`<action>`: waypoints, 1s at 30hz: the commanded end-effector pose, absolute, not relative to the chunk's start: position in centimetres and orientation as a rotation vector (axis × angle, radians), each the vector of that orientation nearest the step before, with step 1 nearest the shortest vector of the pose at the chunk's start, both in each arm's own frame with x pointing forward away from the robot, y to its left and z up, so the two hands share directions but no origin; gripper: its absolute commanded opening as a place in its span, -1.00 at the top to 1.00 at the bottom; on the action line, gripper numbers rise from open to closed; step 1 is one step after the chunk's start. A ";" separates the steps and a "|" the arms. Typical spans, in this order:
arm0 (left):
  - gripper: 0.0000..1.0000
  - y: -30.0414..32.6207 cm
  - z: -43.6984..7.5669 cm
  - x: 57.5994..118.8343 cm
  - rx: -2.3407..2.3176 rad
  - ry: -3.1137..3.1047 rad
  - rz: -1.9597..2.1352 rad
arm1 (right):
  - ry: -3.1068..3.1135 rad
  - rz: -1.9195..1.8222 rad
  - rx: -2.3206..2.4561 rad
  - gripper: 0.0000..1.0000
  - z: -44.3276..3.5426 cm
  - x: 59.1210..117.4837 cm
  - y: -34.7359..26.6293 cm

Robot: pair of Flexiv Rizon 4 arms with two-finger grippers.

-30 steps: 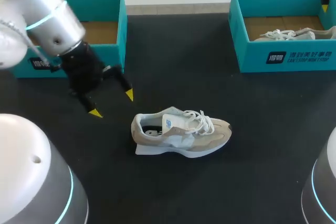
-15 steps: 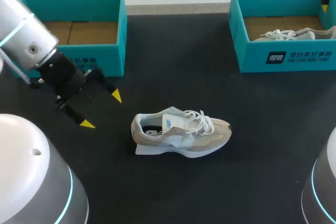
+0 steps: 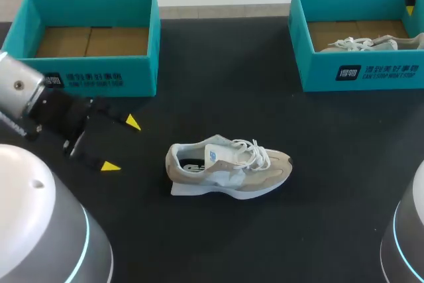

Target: Take the shoe out of the shoebox, open the shoe tongue, remove and reinsert the insole, then place the shoe into the shoebox

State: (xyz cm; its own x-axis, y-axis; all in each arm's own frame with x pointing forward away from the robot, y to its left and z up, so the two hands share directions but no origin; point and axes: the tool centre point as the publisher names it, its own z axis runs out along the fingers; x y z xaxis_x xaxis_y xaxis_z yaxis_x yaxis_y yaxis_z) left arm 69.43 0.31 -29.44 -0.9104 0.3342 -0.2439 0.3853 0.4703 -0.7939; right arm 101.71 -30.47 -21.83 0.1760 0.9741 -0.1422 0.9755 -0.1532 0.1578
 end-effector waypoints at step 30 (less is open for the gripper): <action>-1.00 -4.0 -38.4 71.2 -0.002 2.587 -1.558 | 1.889 -0.005 2.235 -1.00 -21.9 101.6 -30.5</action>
State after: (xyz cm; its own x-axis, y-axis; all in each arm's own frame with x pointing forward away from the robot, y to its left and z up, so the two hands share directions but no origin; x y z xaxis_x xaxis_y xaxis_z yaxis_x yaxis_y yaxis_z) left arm 70.45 -2.88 -37.39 -0.9921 -0.0610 -0.1099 0.0679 0.4758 -0.8769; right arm 101.70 -30.47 -21.83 0.1760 0.9741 -0.1422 0.9755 -0.1532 0.1578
